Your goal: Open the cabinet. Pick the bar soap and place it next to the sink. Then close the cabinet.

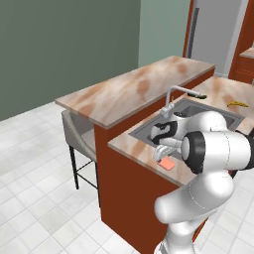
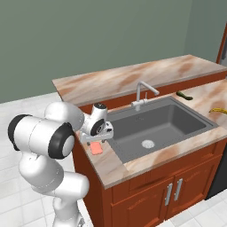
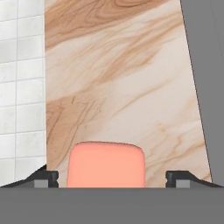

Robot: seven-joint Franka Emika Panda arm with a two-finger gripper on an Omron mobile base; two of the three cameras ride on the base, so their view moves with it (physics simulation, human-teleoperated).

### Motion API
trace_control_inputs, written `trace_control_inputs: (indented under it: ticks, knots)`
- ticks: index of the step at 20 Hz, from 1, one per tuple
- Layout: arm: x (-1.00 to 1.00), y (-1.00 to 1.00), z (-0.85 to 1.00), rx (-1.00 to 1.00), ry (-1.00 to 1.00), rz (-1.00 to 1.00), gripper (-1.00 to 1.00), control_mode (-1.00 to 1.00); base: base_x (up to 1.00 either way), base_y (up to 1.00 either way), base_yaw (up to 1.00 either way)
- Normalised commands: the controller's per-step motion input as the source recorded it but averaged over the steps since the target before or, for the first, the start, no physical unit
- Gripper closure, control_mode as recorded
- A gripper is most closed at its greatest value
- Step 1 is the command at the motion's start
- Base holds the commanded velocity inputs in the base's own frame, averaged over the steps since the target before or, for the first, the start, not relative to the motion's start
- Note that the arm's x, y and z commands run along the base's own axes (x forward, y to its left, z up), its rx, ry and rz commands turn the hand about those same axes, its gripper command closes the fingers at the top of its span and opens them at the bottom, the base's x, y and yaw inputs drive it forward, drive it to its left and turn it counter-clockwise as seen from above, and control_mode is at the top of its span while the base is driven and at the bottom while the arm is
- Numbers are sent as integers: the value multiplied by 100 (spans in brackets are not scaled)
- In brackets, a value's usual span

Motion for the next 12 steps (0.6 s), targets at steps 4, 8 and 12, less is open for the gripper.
trace_control_inputs:
  ticks: [4,8,12]
  knots:
    - [-2,0,0,0,-2,0,-100,-100,0,0,0]
    - [-43,0,29,0,-17,0,-100,-100,0,0,0]
    - [-71,0,65,0,-22,-4,-100,-100,0,0,0]
